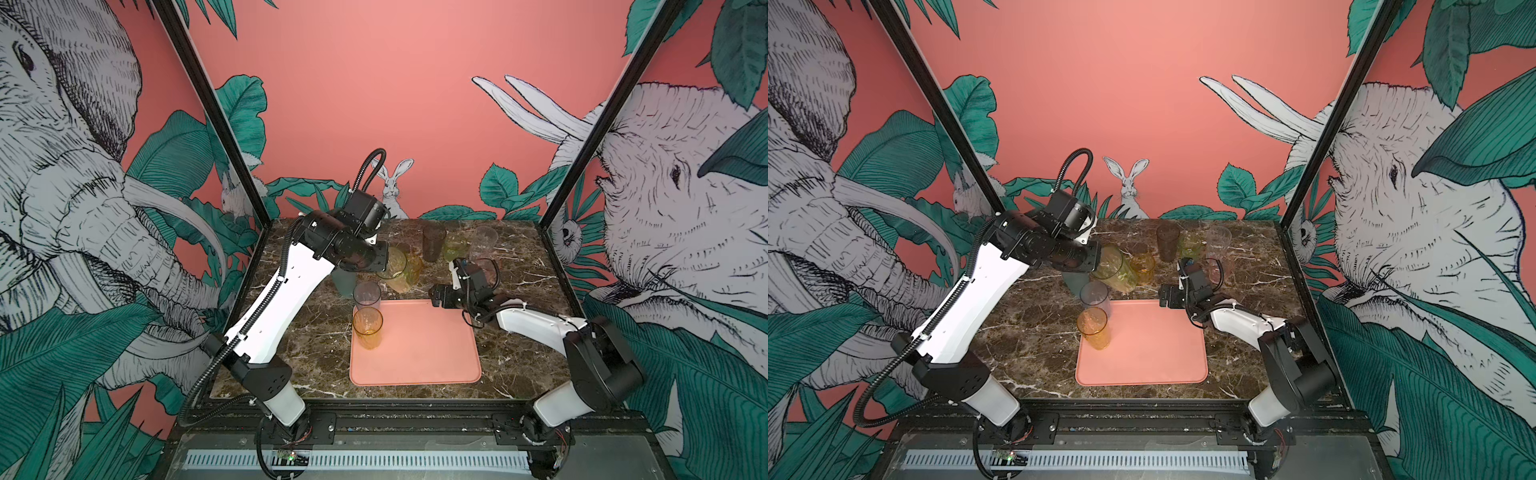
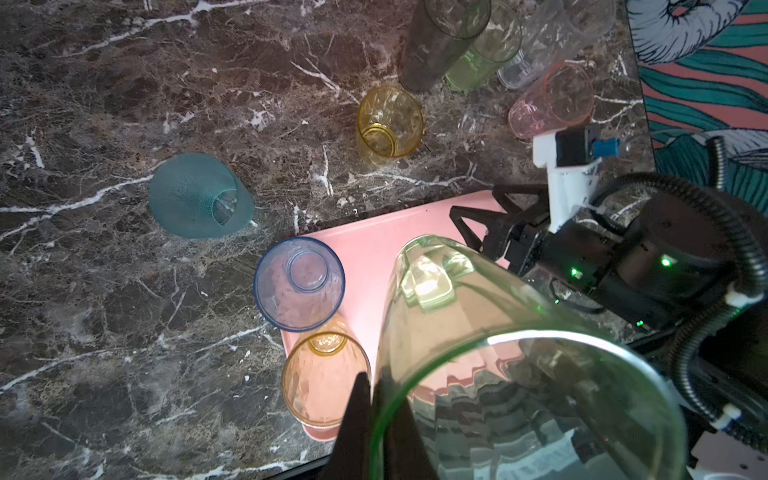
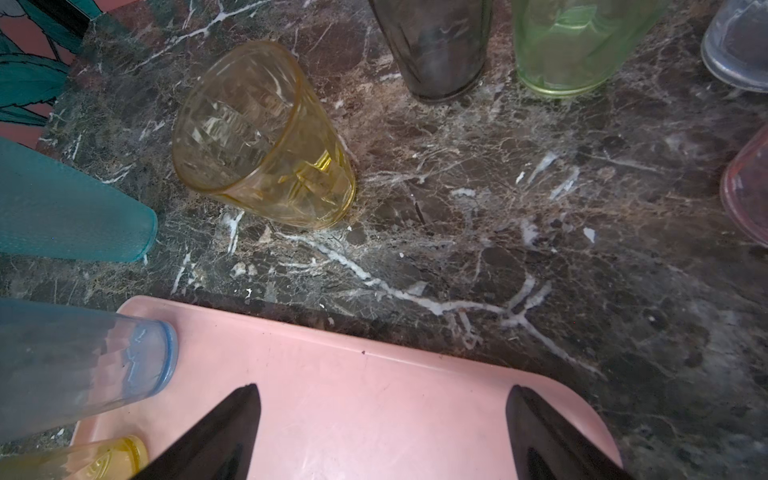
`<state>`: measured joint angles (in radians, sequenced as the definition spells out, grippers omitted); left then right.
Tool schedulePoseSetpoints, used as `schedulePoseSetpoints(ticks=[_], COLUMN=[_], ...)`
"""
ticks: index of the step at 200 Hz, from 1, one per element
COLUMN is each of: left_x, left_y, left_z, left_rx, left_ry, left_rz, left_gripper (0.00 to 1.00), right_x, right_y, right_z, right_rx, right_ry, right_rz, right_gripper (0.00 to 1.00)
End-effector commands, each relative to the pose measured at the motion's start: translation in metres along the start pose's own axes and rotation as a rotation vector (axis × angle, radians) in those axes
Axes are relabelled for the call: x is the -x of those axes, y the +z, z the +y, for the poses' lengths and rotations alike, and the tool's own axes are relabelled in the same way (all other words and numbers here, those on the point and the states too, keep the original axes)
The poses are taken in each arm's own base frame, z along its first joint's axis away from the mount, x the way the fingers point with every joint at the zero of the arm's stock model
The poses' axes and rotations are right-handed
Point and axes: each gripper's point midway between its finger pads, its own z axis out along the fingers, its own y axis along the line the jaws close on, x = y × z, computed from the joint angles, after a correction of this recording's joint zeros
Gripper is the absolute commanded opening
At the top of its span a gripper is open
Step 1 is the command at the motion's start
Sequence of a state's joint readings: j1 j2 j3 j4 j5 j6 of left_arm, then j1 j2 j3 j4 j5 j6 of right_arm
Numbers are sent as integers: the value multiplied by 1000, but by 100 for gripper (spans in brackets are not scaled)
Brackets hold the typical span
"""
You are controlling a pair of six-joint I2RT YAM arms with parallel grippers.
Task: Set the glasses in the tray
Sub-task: 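Lift the green glass off the table with the left gripper, then carry the green glass over the tray nearer the robot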
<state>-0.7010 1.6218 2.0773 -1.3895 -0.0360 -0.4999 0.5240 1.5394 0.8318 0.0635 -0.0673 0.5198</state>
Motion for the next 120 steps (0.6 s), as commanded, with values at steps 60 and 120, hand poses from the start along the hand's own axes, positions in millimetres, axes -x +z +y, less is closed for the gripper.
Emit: schedulePoseSetpoints(ticks=[60, 120], left_x=[-49, -84], left_y=[-18, -13], left_z=[-16, -17], left_rx=[4, 36], left_ry=[29, 14], left_rz=[63, 109], left_gripper=[0, 0], right_x=[11, 12], right_y=[-9, -10], right_z=[6, 6], right_rx=[16, 18], right_ry=[-8, -6], right_rz=[-53, -56], right_gripper=[94, 94])
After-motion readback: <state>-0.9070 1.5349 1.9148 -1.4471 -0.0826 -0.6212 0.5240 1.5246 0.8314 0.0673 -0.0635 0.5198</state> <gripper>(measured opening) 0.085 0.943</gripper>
